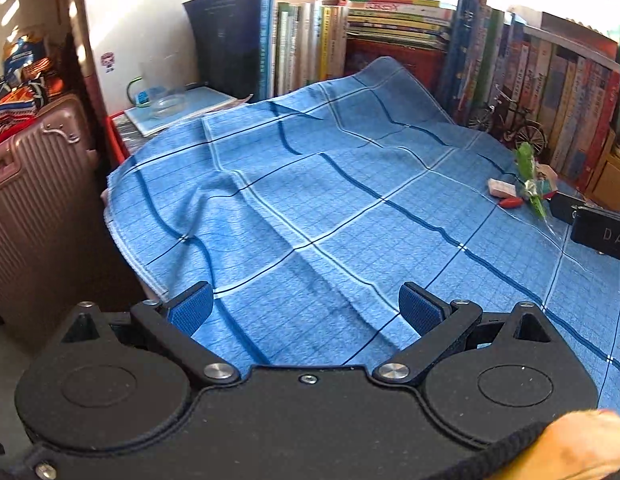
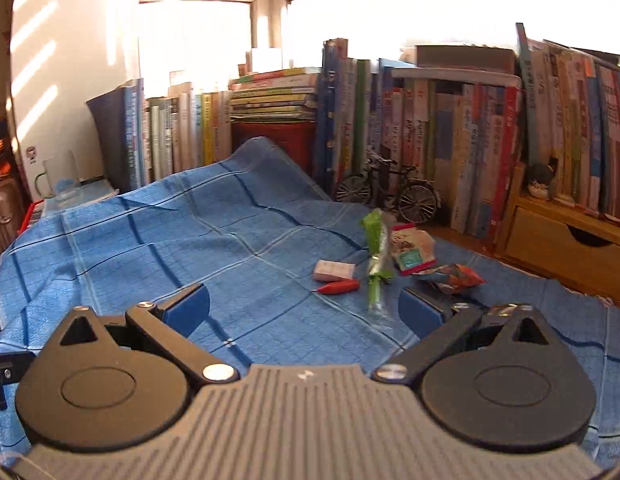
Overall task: Collect trash
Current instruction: 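Move both open tools back over the remaining items on the cloth, then grasp the gold foil packet with the right tool while the left tool grasps the small red stick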
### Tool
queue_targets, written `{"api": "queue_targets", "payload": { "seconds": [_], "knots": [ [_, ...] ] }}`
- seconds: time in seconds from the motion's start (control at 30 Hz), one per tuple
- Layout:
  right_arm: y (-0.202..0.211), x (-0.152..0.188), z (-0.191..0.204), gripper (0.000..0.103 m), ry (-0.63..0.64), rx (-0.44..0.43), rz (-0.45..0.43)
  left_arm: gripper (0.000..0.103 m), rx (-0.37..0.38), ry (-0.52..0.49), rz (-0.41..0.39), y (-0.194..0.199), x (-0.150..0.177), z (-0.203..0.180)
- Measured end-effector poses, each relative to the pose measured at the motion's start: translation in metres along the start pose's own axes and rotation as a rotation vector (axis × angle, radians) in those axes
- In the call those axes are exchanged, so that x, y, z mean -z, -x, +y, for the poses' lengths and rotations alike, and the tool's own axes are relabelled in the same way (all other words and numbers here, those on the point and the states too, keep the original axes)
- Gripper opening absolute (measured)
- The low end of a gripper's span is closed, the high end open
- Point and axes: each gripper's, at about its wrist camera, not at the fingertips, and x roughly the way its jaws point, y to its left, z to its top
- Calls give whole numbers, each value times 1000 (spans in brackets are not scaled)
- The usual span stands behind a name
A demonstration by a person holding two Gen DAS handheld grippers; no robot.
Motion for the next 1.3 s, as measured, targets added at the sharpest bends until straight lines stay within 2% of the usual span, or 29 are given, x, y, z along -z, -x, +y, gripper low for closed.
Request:
{"api": "queue_targets", "payload": {
  "seconds": [0.13, 0.33, 0.43, 0.5, 0.6, 0.7, 0.8, 1.0, 1.13, 1.3],
  "knots": [
    [-3, 4, -30, 103, -44, 89, 2, 99, 69, -27, 5, -17, -13, -26],
    [-2, 8, -48, 103, 108, 196, 22, 98, 167, -109, 13, -41, -30, -74],
    [-5, 5, -66, 103, 53, 217, 74, 94, 205, -165, -12, -50, -37, -98],
    [-6, 4, -78, 103, 24, 230, 79, 93, 224, -215, -30, -55, -40, -114],
    [-9, 2, -92, 103, 64, 280, 76, 90, 263, -271, -31, -65, -47, -135],
    [-23, -1, -109, 103, 81, 274, 164, 88, 290, -291, -25, -78, -55, -152],
    [-35, 1, -127, 103, 17, 259, 215, 77, 306, -289, -21, -90, -62, -163],
    [-50, 8, -130, 103, 117, 311, 219, 58, 335, -339, 1, -117, -67, -184],
    [-59, 6, -136, 103, 81, 373, 199, 56, 352, -354, 24, -134, -68, -197],
    [-76, 8, -136, 103, 93, 340, 227, 52, 357, -349, 49, -156, -73, -209]
  ]
}}
